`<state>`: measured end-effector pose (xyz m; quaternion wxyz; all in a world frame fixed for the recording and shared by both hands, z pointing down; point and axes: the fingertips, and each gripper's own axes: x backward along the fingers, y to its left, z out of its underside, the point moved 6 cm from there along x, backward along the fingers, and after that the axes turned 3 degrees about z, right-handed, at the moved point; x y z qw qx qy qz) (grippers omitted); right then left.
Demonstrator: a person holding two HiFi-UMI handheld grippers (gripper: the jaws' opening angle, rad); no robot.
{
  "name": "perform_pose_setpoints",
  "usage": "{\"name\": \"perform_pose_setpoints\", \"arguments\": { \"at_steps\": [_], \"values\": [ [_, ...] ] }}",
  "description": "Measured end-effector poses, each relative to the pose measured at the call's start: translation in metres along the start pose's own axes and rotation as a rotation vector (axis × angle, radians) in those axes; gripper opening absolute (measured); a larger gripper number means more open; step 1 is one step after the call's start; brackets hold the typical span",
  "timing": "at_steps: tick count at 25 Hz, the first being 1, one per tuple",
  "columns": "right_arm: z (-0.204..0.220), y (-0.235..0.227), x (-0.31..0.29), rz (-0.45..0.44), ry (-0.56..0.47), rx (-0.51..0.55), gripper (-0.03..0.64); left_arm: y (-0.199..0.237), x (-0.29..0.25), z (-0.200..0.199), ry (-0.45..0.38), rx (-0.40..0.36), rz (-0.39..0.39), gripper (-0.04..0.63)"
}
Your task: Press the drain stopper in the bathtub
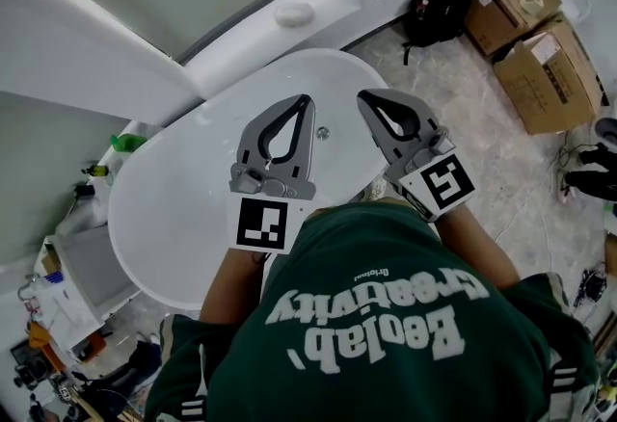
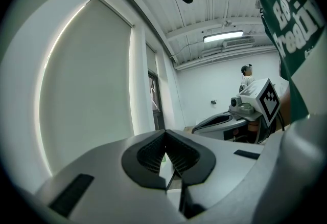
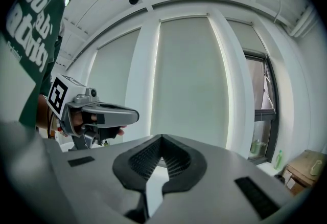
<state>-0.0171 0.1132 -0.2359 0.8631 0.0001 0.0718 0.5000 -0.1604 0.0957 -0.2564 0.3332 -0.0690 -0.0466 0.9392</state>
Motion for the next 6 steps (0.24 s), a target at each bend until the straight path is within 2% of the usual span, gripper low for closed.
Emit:
{"name": "perform_pose_setpoints", "arguments": {
  "at_steps": [6],
  "values": [
    [-0.002,0.008,-0.013,-0.002,0.006,0.033,0.011,0.014,0.006,0.002,-0.011,-0.006,-0.011,0.009]
  ]
}}
